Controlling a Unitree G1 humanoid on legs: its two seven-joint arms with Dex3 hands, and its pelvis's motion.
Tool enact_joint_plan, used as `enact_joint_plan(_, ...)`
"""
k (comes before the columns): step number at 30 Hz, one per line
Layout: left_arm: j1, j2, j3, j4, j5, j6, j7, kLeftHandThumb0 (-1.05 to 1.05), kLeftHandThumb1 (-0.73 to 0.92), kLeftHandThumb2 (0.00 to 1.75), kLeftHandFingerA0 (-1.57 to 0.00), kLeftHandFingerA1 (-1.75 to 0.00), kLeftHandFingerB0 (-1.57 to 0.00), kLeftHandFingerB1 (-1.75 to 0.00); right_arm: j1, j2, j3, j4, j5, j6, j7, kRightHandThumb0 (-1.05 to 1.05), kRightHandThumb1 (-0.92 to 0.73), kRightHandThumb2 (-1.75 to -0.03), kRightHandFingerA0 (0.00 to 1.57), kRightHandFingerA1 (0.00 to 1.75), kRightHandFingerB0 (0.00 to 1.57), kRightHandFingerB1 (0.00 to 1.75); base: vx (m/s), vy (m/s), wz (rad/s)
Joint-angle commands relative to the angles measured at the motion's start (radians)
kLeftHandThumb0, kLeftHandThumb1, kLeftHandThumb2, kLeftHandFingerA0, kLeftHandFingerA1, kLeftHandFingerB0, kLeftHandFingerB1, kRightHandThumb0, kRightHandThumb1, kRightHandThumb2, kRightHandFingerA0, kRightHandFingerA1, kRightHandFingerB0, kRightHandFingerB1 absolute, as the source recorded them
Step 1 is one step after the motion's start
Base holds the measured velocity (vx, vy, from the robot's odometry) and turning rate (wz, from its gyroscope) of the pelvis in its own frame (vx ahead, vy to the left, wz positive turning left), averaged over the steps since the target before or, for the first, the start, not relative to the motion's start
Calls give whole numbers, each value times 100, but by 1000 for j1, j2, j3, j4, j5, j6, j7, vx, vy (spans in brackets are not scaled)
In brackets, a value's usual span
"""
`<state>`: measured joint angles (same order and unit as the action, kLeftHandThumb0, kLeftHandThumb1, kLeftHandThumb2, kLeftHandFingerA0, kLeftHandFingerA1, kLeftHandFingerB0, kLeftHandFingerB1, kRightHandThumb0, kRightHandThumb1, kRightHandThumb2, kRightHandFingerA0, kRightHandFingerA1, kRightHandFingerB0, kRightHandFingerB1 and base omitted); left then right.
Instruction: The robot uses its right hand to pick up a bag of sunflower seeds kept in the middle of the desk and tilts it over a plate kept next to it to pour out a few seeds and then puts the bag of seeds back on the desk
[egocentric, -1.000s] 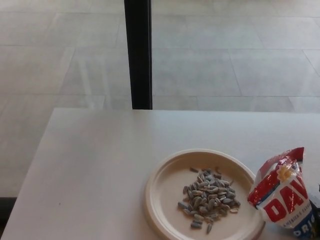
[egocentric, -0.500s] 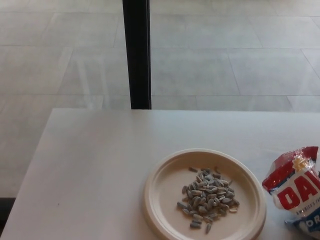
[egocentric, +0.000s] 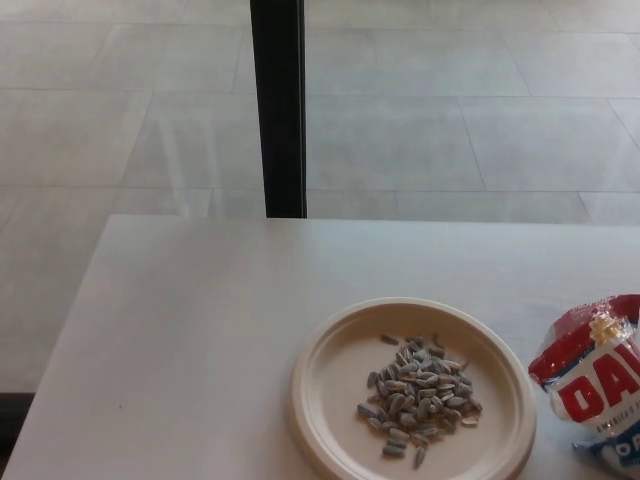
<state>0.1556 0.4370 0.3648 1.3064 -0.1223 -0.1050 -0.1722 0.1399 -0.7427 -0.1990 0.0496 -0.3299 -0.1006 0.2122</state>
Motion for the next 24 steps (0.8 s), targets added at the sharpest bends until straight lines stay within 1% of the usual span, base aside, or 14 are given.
enact_joint_plan(1, 5, 31, 9, -2, -8, -14, -17, -90, 90, 67, -39, -59, -34, -40, 118, -97, -122, -31, 123, 98, 198, -105, -73, -64, 0, 0, 0, 0, 0, 0, 0)
enact_joint_plan(4, 4, 32, 3, -7, -1, -18, -15, -90, 91, 67, -40, -60, -35, -40, 239, -113, -279, -18, 190, 86, 240, -105, -70, -61, 0, 0, 0, 0, 0, 0, 0)
enact_joint_plan(6, 9, 31, -2, -12, 4, -26, -1, -90, 91, 67, -42, -62, -36, -42, 274, -98, -395, 7, 244, 94, 241, -102, -60, -76, 0, 0, 0, 0, 0, 0, 0)
enact_joint_plan(7, 11, 31, -2, -14, 3, -25, -5, -90, 92, 67, -40, -62, -34, -42, 273, -92, -421, 24, 259, 99, 237, -105, -58, -101, 0, 33, 0, 17, 0, 0, 0)
enact_joint_plan(10, 14, 31, 0, -15, 0, -25, -16, -89, 92, 68, -38, -59, -32, -40, 225, -53, -569, 133, 384, 173, 229, -105, -60, -98, 0, 37, 0, 27, 0, 0, 0)
enact_joint_plan(11, 12, 28, 0, -11, 0, -22, -13, -95, 75, 88, -35, -58, -29, -43, 195, -40, -640, 209, 425, 192, 190, -105, -60, -96, 0, 36, 0, 28, 0, 0, 0)
enact_joint_plan(13, 7, 30, -11, -3, 15, -20, -3, -89, 92, 70, -38, -55, -34, -38, 160, -12, -725, 311, 474, 205, 132, -100, -58, -91, 0, 39, 0, 34, 0, 0, 0)
enact_joint_plan(14, 5, 31, -9, 0, 13, -22, -7, -94, 76, 89, -36, -59, -30, -44, 138, 13, -778, 383, 506, 206, 86, -97, -56, -87, 0, 37, 0, 32, 0, 0, 0)
enact_joint_plan(17, 3, 28, 9, 2, -5, -20, -12, -94, 74, 88, -36, -60, -31, -45, 131, 45, -818, 478, 516, 192, 47, -98, -57, -86, 0, 38, 0, 29, 0, 0, 0)
enact_joint_plan(18, 3, 27, 14, -1, -10, -17, -7, -88, 91, 67, -38, -58, -34, -40, 127, 70, -832, 501, 523, 189, 20, -98, -58, -88, 0, 38, 0, 28, 0, 0, 0)
enact_joint_plan(21, 5, 27, 15, -2, -11, -19, -7, -89, 92, 68, -38, -59, -34, -41, 95, 142, -851, 634, 537, 122, -42, -87, -54, -85, 0, 43, 0, 28, 0, 0, 0)
enact_joint_plan(22, 6, 26, 26, -3, -23, -15, -15, -95, 72, 89, -36, -62, -30, -47, 59, 190, -865, 715, 562, 113, -76, -85, -53, -85, 0, 43, 0, 27, 0, 0, 0)
enact_joint_plan(23, 6, 26, 27, -3, -23, -15, -15, -95, 72, 89, -36, -62, -30, -47, 57, 189, -867, 721, 561, 109, -74, -85, -53, -85, 0, 43, 0, 27, 0, 0, 0)
enact_joint_plan(24, 4, 18, 14, 2, -8, -18, -6, -90, 91, 67, -40, -59, -35, -40, 67, 204, -882, 744, 565, 97, -89, -82, -53, -87, 0, 44, 0, 27, 0, 0, 0)
